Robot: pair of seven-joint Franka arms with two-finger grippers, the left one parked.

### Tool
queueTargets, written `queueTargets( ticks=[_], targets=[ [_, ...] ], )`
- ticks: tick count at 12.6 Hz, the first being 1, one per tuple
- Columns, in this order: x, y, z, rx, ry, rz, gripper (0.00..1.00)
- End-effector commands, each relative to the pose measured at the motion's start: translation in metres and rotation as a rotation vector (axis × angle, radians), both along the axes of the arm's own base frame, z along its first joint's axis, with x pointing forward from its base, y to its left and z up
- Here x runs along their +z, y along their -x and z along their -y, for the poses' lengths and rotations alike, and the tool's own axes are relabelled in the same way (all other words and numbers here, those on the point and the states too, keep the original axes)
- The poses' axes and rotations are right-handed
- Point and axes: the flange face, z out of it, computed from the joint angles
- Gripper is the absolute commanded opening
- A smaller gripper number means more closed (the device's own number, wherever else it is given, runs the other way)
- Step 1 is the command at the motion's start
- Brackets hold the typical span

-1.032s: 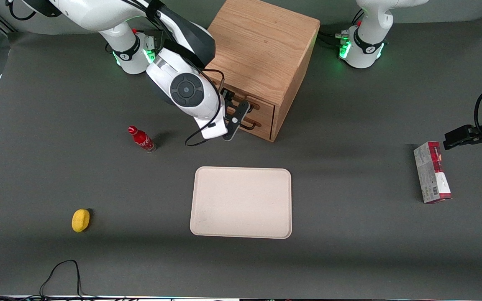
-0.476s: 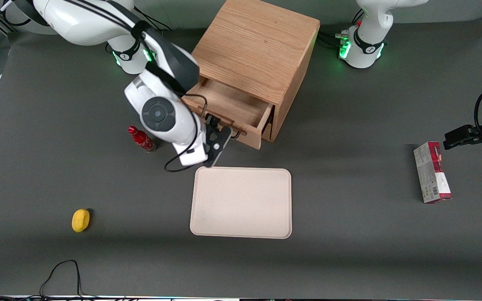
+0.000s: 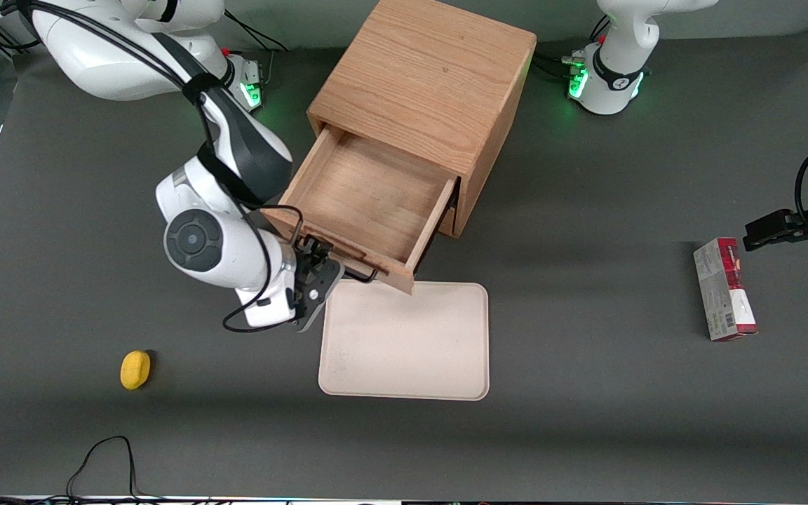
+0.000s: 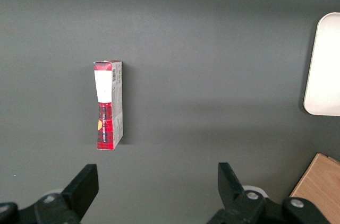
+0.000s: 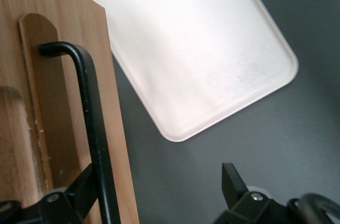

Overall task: Open upper drawer
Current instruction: 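Pull the handle with the right gripper, sliding the upper drawer out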

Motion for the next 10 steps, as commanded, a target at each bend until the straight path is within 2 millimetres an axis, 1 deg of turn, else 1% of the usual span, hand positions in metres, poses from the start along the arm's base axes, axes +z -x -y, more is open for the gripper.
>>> queueTargets(
  ticks=[1,3,5,6,7,9,10],
  targets=[
    [-0.001,-0.025,0.009,0.004,-0.012,0.027,1.00],
    [0.000,-0.035,0.026,-0.010,-0.002,0.042,1.00],
    [0.008,-0.035,0.027,-0.016,0.001,0.054,1.00],
    [0.017,-0.033,0.027,-0.022,0.005,0.063,1.00],
    [0.035,-0.031,0.029,-0.023,0.014,0.093,1.00],
    [0.063,-0.033,0.044,-0.035,0.057,0.156,1.00],
    [0.078,-0.036,0.059,-0.060,0.067,0.181,1.00]
  ],
)
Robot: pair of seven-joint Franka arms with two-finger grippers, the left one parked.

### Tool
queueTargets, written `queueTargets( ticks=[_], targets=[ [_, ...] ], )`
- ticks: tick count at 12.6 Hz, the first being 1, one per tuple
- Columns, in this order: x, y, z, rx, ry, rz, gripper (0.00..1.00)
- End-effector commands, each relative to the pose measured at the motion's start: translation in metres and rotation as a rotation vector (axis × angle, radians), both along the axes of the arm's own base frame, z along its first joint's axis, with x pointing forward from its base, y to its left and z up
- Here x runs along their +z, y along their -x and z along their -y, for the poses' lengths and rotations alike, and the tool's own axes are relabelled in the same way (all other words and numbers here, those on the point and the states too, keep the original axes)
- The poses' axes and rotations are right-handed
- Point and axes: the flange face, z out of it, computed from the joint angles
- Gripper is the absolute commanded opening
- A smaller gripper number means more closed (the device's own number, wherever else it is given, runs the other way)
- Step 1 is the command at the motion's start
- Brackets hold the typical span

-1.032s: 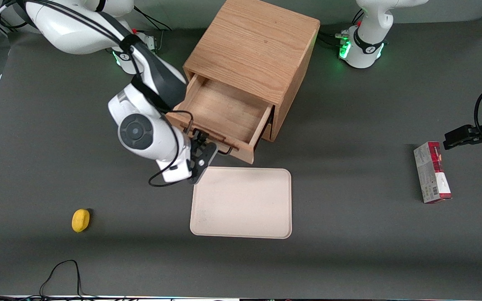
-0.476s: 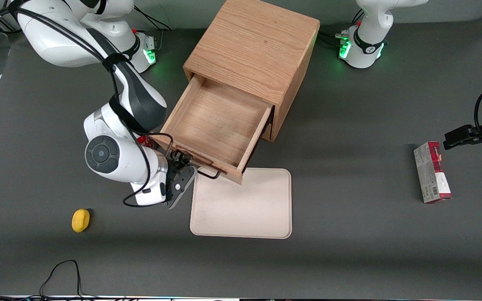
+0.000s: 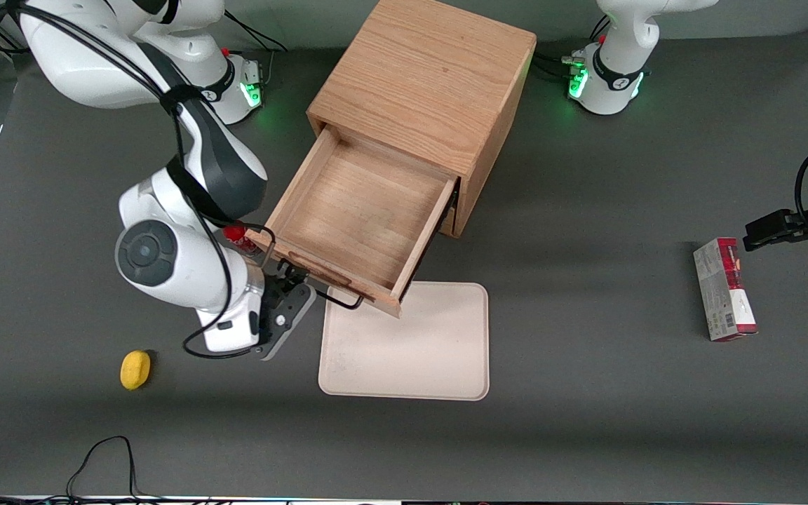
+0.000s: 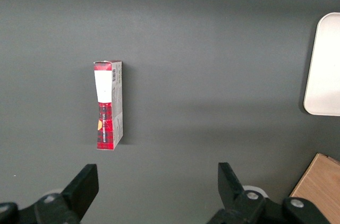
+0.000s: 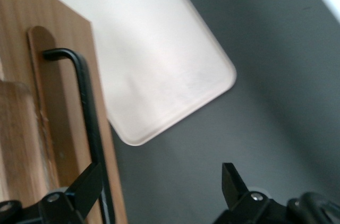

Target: Open upper drawer

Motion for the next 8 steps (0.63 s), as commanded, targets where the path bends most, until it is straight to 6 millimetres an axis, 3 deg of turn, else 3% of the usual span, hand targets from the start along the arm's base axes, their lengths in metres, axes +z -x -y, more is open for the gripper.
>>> queueTargets(
  ticks=[1,2,4,8],
  targets=[
    [0.053,-0.002,0.035,-0.064,0.034,0.086,1.00],
    [0.062,-0.002,0.043,-0.104,0.004,0.082,1.00],
    [0.100,0.012,0.089,-0.230,-0.024,0.058,1.00],
    [0.124,0.089,0.149,-0.659,0.011,-0.009,1.00]
  ],
)
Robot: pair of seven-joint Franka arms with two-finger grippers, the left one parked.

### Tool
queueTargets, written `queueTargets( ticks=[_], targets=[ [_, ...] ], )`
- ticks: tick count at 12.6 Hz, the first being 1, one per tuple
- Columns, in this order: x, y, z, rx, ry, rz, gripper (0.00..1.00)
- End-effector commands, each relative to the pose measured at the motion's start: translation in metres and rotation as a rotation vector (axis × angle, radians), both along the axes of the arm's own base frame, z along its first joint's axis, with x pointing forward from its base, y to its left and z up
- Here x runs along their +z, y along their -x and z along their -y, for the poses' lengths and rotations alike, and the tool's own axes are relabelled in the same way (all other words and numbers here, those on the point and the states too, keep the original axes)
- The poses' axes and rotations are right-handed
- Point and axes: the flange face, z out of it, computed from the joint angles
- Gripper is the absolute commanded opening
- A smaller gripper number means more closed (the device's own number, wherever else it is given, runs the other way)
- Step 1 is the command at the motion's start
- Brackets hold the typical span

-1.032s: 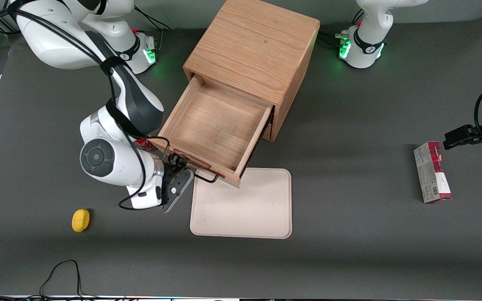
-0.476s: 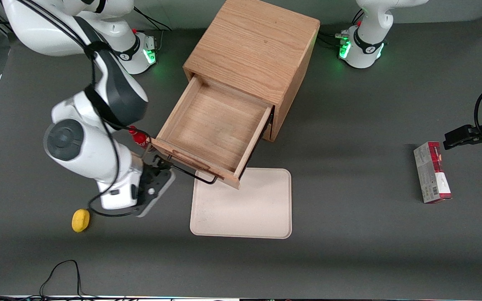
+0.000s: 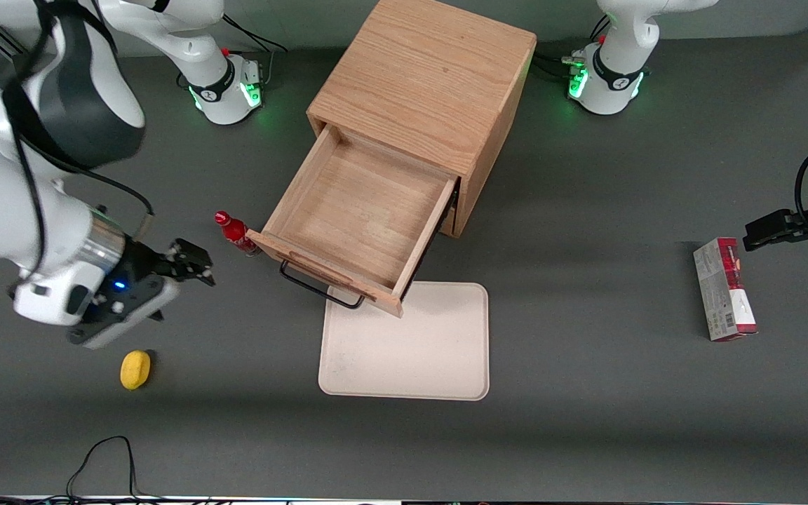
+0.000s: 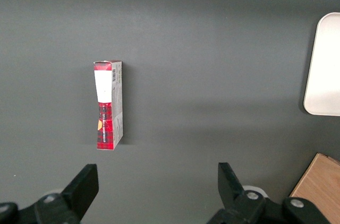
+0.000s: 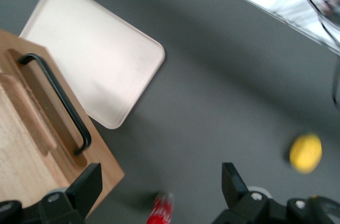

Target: Open upper drawer

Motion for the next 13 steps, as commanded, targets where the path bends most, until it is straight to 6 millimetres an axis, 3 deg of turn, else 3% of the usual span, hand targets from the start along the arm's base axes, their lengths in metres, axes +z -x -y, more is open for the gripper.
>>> queueTargets(
  ticks=[1,4,6,13],
  targets=[
    [0.012,0.069,0.037,-0.231,0.020,-0.034,1.00],
    [0.018,0.118,0.097,-0.326,0.038,-0.053,1.00],
    [0.025,0.139,0.105,-0.326,0.095,-0.067,1.00],
    [0.029,0.128,0.108,-0.337,0.101,-0.070,1.00]
  ],
)
